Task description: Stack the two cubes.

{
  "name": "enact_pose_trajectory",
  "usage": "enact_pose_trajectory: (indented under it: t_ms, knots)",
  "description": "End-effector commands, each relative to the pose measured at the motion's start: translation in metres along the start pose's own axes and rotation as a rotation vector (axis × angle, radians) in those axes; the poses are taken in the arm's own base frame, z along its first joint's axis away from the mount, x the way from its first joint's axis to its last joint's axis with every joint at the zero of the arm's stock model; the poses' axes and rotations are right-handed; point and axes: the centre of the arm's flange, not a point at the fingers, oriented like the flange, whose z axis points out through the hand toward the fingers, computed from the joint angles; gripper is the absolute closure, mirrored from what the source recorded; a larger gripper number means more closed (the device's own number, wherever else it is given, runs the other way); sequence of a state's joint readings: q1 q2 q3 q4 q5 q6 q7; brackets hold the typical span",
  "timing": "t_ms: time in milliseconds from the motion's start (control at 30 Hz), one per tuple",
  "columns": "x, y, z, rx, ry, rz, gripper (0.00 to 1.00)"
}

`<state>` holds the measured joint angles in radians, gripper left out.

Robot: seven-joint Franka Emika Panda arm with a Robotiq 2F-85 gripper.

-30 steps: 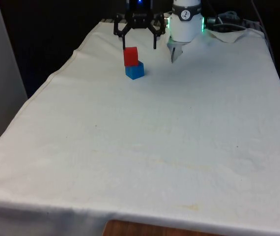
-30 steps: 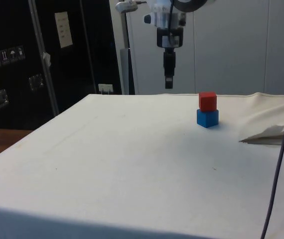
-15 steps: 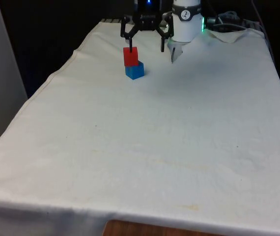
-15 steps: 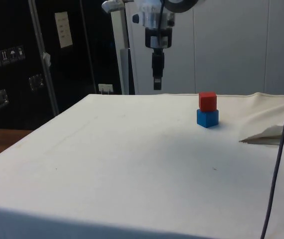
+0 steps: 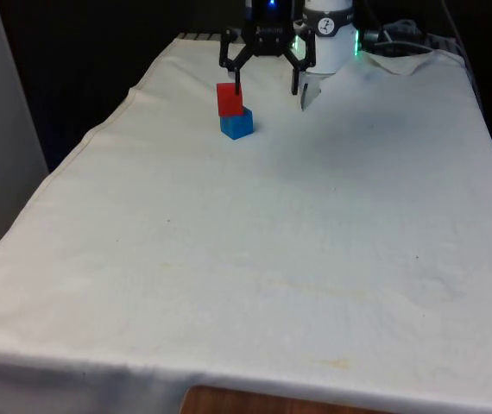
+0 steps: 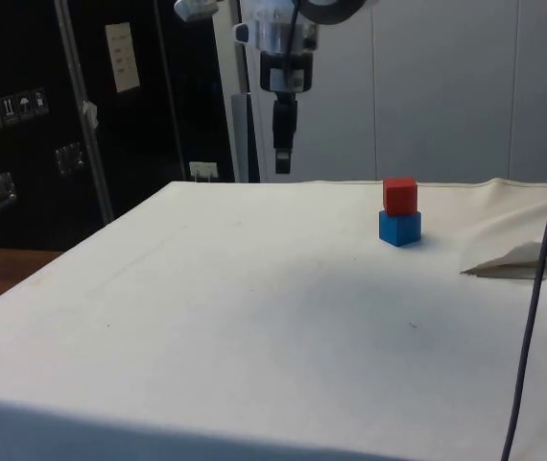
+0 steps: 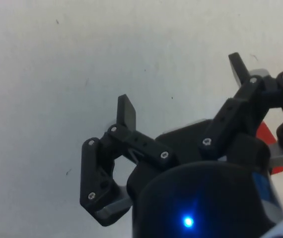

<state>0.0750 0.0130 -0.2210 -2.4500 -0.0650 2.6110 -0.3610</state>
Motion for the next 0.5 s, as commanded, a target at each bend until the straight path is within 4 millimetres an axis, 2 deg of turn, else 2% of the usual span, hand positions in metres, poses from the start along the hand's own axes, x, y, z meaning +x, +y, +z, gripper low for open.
enact_pose_trajectory:
  t_ms: [0,467]
  knots:
    - [0.005,-0.002,0.000,0.000,0.003,0.009,0.00]
    - [0.021,-0.009,0.001,-0.007,0.008,0.075,0.00]
